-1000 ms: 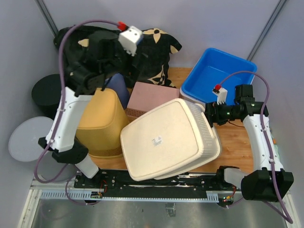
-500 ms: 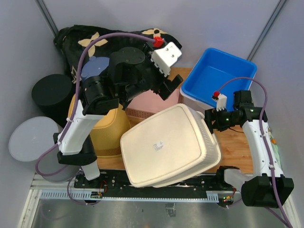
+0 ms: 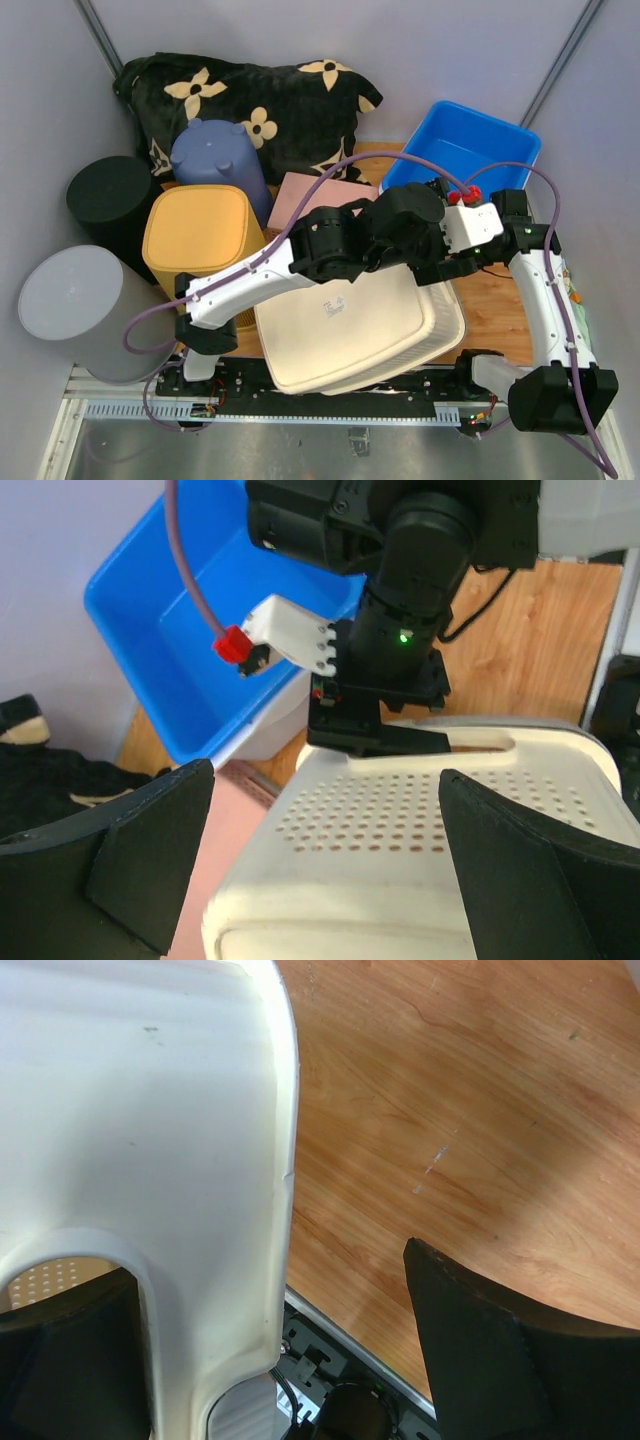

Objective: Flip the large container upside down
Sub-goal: Place the container inside the container.

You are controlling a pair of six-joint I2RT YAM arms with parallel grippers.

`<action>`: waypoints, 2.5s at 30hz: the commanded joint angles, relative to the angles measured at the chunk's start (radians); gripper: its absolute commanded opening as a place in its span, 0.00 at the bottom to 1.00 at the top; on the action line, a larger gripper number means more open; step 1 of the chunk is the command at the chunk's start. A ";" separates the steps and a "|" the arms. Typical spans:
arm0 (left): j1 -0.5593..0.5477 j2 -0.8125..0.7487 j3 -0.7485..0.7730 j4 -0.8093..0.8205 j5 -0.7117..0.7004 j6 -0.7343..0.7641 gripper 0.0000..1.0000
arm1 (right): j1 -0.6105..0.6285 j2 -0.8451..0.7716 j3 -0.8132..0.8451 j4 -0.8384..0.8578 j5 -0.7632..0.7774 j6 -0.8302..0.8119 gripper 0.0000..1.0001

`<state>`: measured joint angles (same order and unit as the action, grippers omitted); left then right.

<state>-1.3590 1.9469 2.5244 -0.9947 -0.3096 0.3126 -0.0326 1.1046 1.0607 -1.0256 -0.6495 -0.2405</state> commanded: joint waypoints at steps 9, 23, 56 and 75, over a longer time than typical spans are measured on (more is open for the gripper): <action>-0.012 0.103 -0.219 0.385 -0.394 0.154 0.99 | 0.029 -0.058 0.000 -0.001 0.151 -0.166 0.86; -0.012 -0.084 -0.595 0.432 -0.466 0.130 0.99 | 0.030 -0.053 0.119 -0.229 0.040 -0.376 0.89; -0.013 -0.116 -0.606 0.361 -0.371 0.007 0.98 | 0.023 0.237 0.625 -0.512 -0.361 -0.383 0.94; -0.015 -0.069 -0.573 0.343 -0.350 -0.005 0.98 | 0.032 -0.102 0.328 -0.577 0.258 -0.873 0.96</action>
<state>-1.4250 1.8408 1.9709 -0.4232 -0.4862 0.2222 -0.0105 1.0882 1.4391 -1.4548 -0.5220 -0.9283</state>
